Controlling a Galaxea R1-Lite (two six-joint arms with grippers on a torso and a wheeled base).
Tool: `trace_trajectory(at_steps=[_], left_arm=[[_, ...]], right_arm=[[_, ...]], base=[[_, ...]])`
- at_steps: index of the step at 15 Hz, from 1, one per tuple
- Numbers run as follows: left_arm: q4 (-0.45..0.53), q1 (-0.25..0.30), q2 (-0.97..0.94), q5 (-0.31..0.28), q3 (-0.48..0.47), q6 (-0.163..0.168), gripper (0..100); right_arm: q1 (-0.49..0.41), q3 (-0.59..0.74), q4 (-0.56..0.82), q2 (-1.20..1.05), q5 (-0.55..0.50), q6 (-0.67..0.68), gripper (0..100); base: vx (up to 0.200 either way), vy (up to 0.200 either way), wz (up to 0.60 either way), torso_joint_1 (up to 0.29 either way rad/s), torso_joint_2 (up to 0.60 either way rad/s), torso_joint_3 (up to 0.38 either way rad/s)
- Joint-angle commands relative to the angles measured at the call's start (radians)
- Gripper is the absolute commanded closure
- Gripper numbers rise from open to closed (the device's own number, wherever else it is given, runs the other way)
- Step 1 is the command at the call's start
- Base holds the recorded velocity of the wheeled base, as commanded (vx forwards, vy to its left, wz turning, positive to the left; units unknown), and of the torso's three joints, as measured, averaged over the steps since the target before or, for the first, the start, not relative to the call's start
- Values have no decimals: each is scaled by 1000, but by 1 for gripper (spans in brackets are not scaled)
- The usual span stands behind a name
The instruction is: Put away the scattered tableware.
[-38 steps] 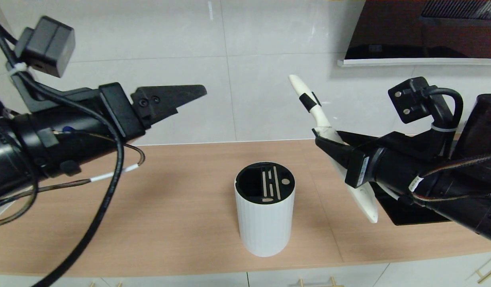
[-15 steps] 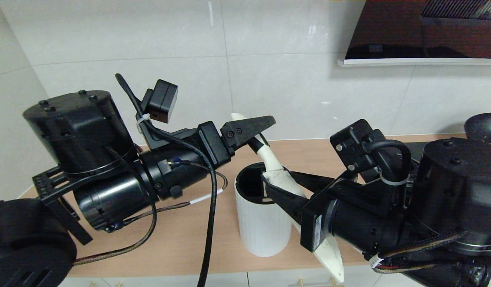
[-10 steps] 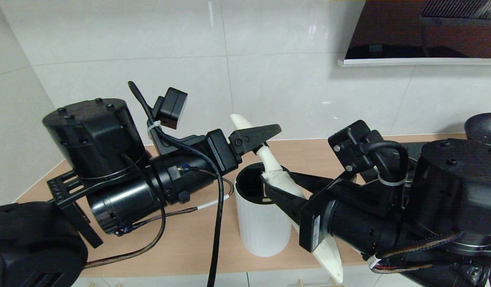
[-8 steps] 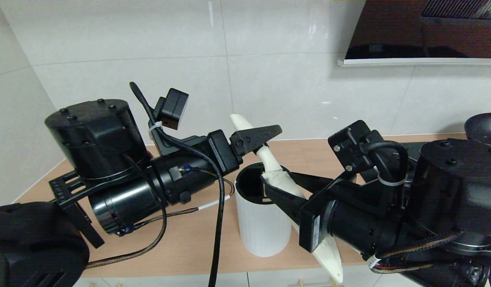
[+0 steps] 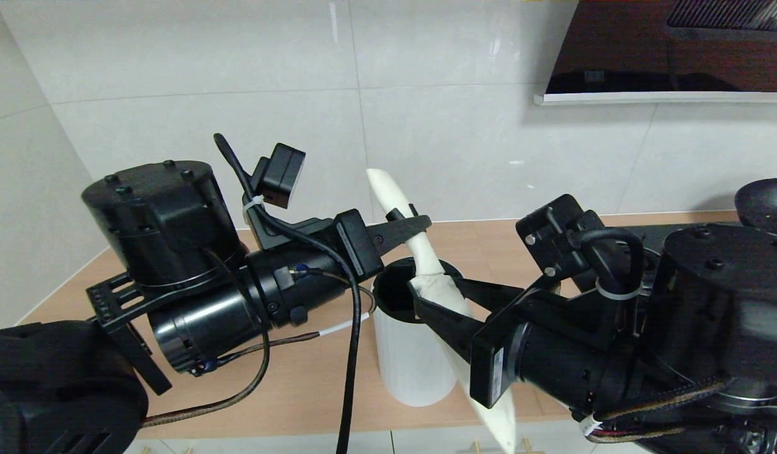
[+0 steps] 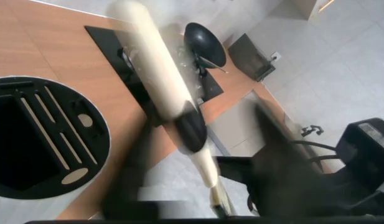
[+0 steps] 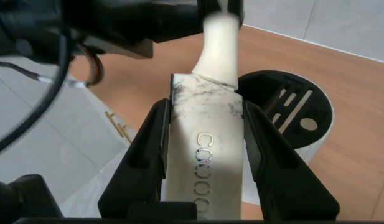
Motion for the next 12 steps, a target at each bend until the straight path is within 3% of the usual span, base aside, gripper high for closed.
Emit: trace_trajectory(at_steps=[1, 12], left_arm=[[2, 0, 7, 0, 0, 0, 100], [2, 0, -3, 0, -1, 0, 100]], right_arm=[[3, 0, -2, 0, 0, 1, 100], [1, -6, -2, -2, -31, 1, 100]], base=[[0, 0, 0, 0, 0, 0], [0, 0, 0, 0, 0, 0]])
